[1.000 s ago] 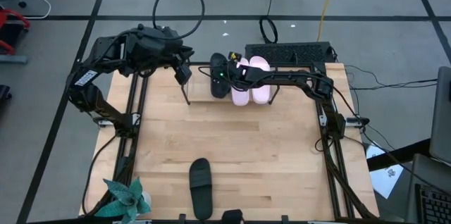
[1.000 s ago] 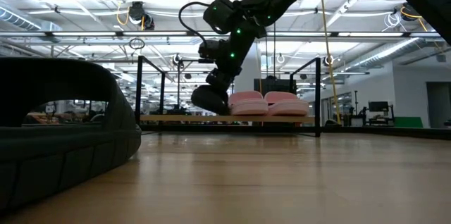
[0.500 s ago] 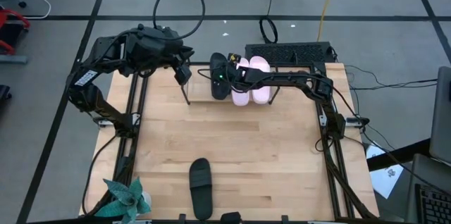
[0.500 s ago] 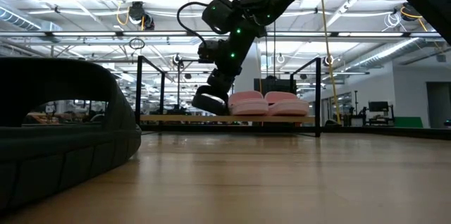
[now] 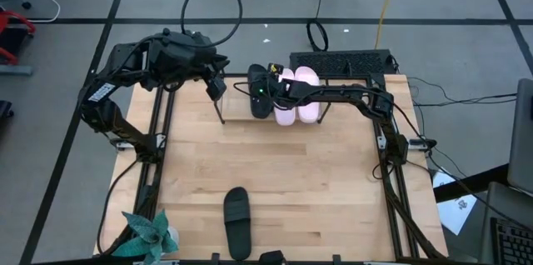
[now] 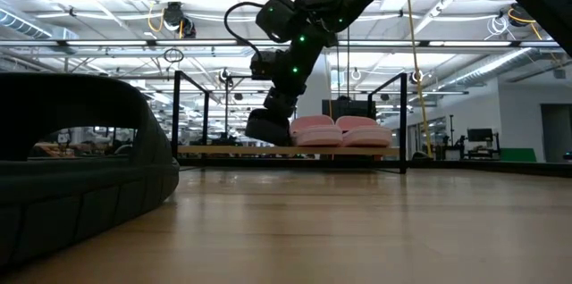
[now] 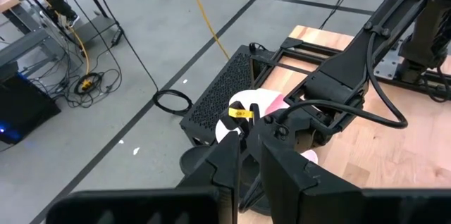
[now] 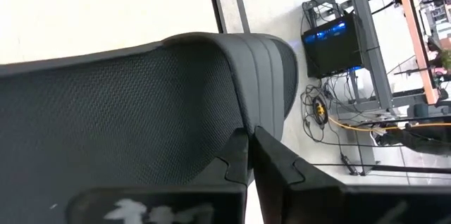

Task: Pick and place slides into the shelf
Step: Put the right black slide on the shelf

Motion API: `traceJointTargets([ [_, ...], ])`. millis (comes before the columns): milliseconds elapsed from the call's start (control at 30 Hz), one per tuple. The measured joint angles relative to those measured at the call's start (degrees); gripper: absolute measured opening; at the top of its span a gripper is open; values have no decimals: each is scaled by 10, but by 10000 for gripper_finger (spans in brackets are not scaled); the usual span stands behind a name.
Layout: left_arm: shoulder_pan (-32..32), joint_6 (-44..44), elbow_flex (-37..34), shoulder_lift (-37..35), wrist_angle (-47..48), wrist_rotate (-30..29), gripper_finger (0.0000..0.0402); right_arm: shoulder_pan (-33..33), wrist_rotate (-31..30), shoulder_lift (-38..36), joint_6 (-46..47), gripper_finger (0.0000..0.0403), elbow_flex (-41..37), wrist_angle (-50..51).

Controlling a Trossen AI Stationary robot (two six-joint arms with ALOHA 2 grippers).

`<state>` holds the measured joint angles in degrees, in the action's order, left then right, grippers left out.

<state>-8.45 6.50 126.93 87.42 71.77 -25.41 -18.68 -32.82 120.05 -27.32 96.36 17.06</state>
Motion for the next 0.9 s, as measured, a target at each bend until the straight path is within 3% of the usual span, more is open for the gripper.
traceJointTargets([
  [900,0,1,0,0,-1,0,51,-4,18,-1,-12,0,0,29],
])
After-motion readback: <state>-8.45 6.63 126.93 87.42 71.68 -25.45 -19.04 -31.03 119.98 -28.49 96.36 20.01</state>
